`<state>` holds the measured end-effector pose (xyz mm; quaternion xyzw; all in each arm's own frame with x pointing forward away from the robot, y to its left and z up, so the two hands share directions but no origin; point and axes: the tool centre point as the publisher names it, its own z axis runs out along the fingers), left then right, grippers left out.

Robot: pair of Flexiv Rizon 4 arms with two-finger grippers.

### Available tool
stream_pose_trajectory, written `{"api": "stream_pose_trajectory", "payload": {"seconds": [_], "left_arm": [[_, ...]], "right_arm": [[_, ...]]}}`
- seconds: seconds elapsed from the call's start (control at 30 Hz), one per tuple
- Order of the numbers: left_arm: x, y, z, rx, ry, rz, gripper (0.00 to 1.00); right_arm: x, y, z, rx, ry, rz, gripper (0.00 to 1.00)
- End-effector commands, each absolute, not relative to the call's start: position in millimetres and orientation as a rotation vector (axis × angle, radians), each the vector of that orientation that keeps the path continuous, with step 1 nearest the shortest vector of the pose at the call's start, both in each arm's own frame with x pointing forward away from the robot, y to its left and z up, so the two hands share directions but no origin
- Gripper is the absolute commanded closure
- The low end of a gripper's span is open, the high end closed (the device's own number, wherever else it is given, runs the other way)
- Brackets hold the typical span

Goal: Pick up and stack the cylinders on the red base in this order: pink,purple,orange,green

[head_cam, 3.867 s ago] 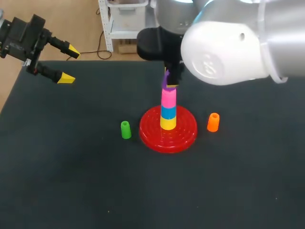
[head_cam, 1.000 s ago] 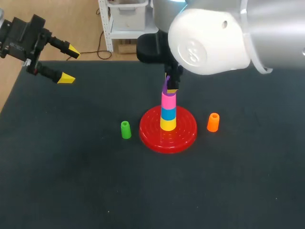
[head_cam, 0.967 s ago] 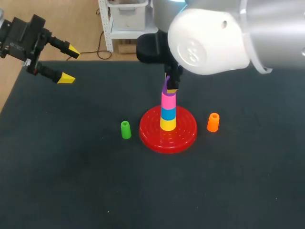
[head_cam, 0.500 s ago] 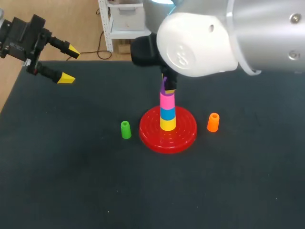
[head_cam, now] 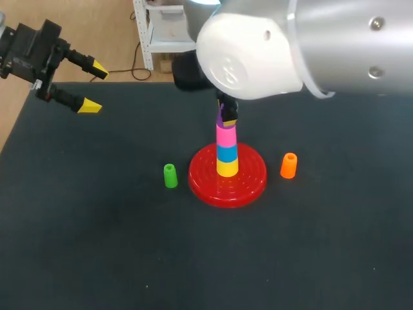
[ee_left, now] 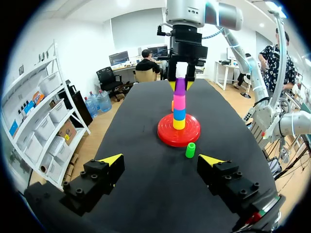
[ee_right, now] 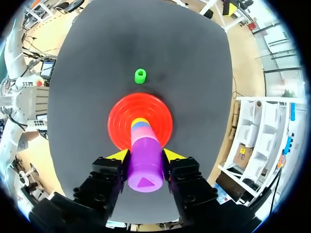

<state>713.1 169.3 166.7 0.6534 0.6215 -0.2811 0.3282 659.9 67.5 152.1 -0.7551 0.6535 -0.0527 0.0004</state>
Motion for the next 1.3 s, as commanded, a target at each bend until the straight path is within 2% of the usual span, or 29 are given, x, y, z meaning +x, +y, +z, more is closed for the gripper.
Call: {"api": "stream_pose_trajectory", "payload": {"seconds": [0.03,1.3], "left_arm": [[714,170,166,1.712,1.626,-0.736,0.0],[714,170,166,1.712,1.626,-0.736,0.0]], "right_arm": [[660,68,143,-2.358,2.051,-0.153,1.0],[660,69,164,-2.42,1.987,-0.206,1.0]]}}
